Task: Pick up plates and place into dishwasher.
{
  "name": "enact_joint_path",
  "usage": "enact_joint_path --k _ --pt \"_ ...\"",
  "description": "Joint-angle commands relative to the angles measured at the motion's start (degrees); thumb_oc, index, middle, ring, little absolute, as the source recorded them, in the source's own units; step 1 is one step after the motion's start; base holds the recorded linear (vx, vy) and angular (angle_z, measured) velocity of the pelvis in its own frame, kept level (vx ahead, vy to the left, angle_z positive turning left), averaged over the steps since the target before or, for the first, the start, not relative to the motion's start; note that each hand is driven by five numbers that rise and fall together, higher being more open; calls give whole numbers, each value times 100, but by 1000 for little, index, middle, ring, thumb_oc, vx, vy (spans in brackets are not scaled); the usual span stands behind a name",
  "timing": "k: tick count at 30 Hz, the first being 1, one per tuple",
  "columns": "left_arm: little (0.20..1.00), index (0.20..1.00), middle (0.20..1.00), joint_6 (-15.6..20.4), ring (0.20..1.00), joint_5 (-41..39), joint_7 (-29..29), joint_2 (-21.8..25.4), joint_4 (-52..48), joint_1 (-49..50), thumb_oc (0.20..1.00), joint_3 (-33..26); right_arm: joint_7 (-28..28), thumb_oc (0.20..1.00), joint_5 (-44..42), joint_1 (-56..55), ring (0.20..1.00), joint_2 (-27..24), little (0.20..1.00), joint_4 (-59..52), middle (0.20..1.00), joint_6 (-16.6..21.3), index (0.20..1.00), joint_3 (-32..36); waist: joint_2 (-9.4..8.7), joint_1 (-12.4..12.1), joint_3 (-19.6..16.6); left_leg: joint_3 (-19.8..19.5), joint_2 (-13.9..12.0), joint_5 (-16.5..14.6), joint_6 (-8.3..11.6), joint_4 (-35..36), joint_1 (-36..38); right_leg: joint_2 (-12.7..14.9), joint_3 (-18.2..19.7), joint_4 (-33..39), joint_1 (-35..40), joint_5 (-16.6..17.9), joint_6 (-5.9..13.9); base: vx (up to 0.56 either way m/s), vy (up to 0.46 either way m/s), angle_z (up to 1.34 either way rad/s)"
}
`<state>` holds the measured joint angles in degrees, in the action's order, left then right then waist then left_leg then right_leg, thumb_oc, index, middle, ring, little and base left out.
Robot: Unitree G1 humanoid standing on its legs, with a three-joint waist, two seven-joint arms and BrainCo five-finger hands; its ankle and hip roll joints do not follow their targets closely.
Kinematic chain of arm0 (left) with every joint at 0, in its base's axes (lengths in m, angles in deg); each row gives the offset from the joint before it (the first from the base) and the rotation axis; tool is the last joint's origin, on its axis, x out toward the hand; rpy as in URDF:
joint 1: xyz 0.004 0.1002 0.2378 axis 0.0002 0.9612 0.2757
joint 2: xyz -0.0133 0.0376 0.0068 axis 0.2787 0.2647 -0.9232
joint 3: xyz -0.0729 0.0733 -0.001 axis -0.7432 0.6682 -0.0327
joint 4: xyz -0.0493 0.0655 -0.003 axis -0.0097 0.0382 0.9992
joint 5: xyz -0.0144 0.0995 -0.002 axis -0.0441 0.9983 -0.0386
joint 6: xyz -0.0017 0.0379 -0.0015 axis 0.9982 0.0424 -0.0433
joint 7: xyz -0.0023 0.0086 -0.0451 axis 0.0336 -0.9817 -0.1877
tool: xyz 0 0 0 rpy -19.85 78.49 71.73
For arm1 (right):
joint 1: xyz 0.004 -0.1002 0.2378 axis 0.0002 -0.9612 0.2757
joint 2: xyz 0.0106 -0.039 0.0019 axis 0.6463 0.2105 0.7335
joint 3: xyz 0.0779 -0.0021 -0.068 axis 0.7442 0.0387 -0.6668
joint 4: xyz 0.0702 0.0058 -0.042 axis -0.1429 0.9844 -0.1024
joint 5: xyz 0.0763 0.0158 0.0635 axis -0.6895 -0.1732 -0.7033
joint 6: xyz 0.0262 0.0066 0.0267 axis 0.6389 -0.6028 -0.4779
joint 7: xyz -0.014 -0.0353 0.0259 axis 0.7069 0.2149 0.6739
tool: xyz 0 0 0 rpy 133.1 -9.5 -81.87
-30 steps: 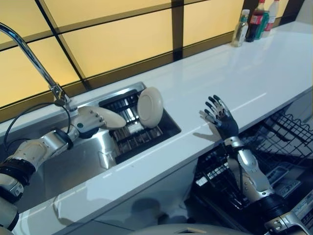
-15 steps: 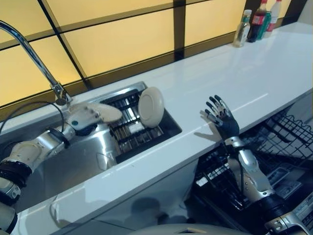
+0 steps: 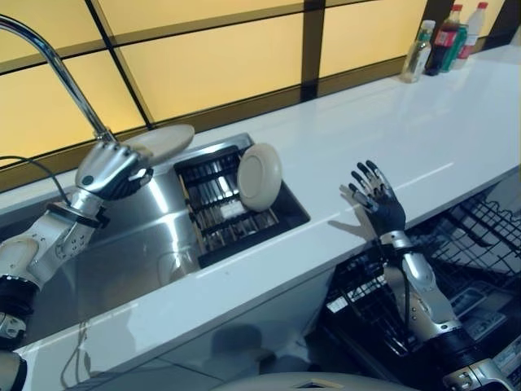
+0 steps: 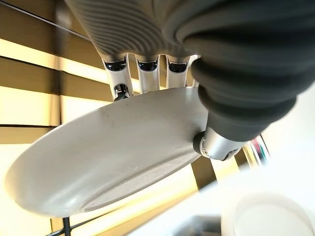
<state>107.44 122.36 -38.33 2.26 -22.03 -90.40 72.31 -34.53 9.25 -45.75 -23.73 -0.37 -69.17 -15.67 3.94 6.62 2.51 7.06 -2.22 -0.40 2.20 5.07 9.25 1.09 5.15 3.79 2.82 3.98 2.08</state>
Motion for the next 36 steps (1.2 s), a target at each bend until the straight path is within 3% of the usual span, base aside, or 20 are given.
enact_joint_path --k 1,5,8,12,14,17,20,27,31,36 --pt "200 200 200 322 200 -1089 124 -193 -575 -82 200 -573 65 1000 262 -77 1000 239 1000 -569 1000 400 1000 322 -250 -9 -348 -156 255 -12 -302 -7 -487 229 -280 -437 -204 -300 432 -44 -3 2" --pt "200 200 200 612 200 -2494 1077 -997 -1369 224 200 -1031 97 1000 408 -114 1000 359 1000 -564 1000 488 1000 574 -306 -36 -367 -208 254 -18 -310 -8 -482 204 -263 -471 -210 -325 407 -50 2 1" --pt "200 200 200 605 200 -3617 2117 -1552 -1886 314 200 -1160 173 1000 633 -100 1000 469 1000 -559 1000 560 1000 725 -336 -51 -376 -249 251 -25 -310 -10 -466 189 -271 -495 -199 -342 391 -45 5 0" --pt "200 200 200 203 200 -5198 3663 -2209 -2536 427 200 -1112 160 1000 771 -42 1000 536 1000 -636 1000 613 1000 902 -359 -73 -380 -277 245 -14 -302 -8 -462 183 -290 -511 -185 -344 368 -40 12 0" --pt "200 200 200 -120 200 -5838 4183 -2419 -2741 470 200 -975 48 1000 315 -4 1000 546 1000 -752 1000 660 1000 1017 -369 -73 -386 -266 237 -15 -299 -7 -465 190 -296 -515 -190 -335 369 -35 3 0" --pt "200 200 200 -627 200 -6554 4658 -2714 -2744 281 200 -701 -323 1000 -68 108 1000 689 1000 -802 1000 741 1000 1172 -375 -56 -379 -259 246 -28 -319 -7 -468 193 -291 -511 -199 -324 374 -45 0 0" --pt "200 200 200 -1122 200 -7572 5091 -3045 -2707 56 200 -427 -442 1000 -74 358 1000 694 1000 -827 1000 553 1000 1123 -366 -44 -384 -268 257 -30 -334 -7 -476 208 -278 -525 -224 -322 372 -26 6 0" --pt "200 200 200 -1650 200 -8876 5917 -3554 -2753 59 200 -119 -1562 1000 -750 504 1000 885 1000 -800 1000 -710 1000 614 -384 -87 -439 -267 263 -14 -348 -8 -505 245 -308 -535 -245 -324 361 0 0 0" --pt "200 200 200 -1937 200 -9404 6183 -3662 -2759 6 200 82 -1670 1000 -667 731 1000 838 1000 -591 1000 -1035 1000 212 -405 -122 -452 -289 263 -7 -342 -7 -526 273 -363 -491 -239 -300 358 0 0 0" --pt "200 200 200 -1929 200 -9188 6194 -3642 -2702 95 200 253 -1781 1000 -1340 948 1000 1043 1000 -545 1000 -1187 1000 -89 -402 -206 -478 -286 259 -9 -341 -7 -542 293 -425 -428 -213 -287 351 0 0 0"
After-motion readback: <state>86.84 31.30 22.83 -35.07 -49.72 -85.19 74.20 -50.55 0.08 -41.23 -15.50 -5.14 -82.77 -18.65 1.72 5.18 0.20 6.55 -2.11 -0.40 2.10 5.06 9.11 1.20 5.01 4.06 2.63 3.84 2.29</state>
